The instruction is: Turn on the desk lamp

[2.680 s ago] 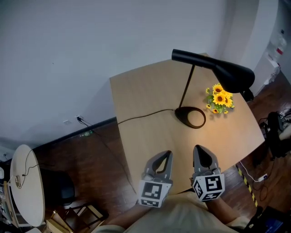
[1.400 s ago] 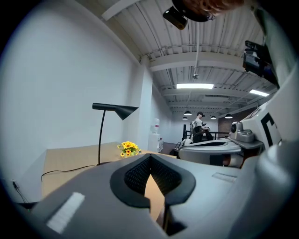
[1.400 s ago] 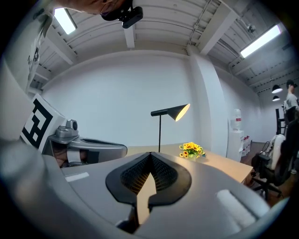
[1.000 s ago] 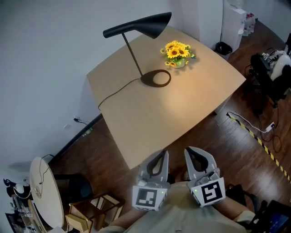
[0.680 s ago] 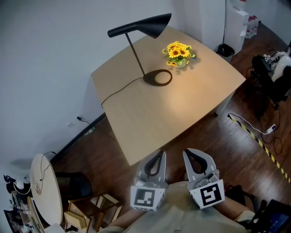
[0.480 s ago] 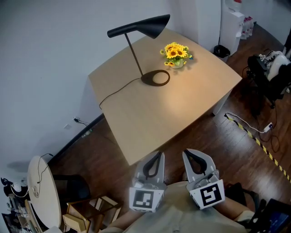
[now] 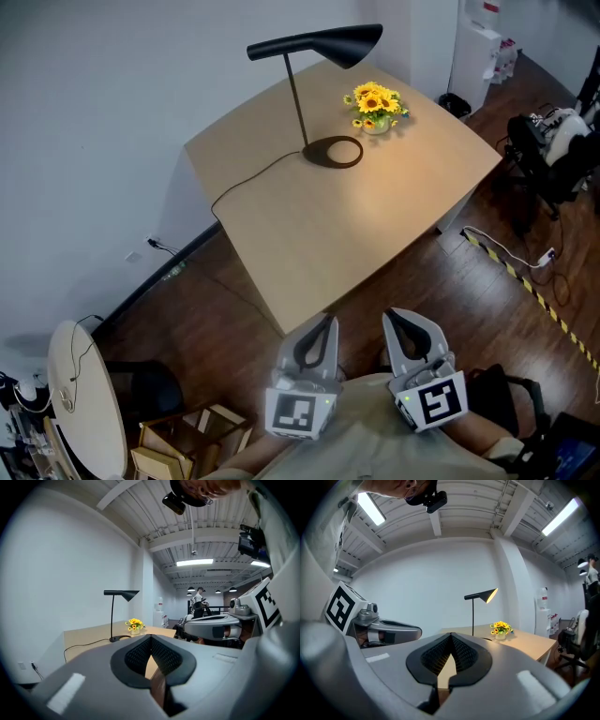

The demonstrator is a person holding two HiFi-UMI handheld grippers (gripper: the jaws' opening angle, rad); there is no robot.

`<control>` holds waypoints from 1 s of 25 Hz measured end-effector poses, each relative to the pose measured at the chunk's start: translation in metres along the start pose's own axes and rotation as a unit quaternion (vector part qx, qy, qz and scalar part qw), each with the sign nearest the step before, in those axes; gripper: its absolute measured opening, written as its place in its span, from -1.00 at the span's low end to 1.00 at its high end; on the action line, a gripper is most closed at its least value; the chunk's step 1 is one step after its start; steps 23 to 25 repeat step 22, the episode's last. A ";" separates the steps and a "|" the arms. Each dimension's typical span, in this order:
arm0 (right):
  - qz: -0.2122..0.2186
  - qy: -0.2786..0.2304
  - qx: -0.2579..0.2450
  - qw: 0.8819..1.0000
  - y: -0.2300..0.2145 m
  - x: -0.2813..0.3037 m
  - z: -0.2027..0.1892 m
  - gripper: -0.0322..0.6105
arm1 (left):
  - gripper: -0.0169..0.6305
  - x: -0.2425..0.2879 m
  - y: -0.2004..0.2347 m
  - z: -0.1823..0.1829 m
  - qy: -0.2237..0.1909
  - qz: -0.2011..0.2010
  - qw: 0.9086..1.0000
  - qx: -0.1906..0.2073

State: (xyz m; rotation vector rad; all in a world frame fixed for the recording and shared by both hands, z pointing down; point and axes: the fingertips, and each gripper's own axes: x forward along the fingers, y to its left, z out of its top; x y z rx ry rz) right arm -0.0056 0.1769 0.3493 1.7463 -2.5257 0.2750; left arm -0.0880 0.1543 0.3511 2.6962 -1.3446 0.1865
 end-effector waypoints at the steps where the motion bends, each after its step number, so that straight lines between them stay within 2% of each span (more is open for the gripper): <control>1: -0.003 0.002 0.000 1.000 0.002 0.001 -0.002 -0.90 | -0.95 -0.002 0.003 -0.001 -0.001 -0.002 1.000 -0.002; 4: -0.006 0.010 -0.018 1.000 0.007 0.003 -0.007 -0.90 | -0.95 -0.007 0.011 -0.003 -0.004 -0.006 1.000 -0.006; 13: -0.015 0.008 -0.028 0.999 0.016 0.003 -0.005 -0.90 | -0.95 -0.012 0.015 -0.002 -0.015 -0.019 1.000 -0.008; 25: -0.016 0.006 -0.019 1.000 0.018 0.002 -0.005 -0.90 | -0.95 -0.013 0.013 -0.003 -0.015 -0.019 1.000 -0.011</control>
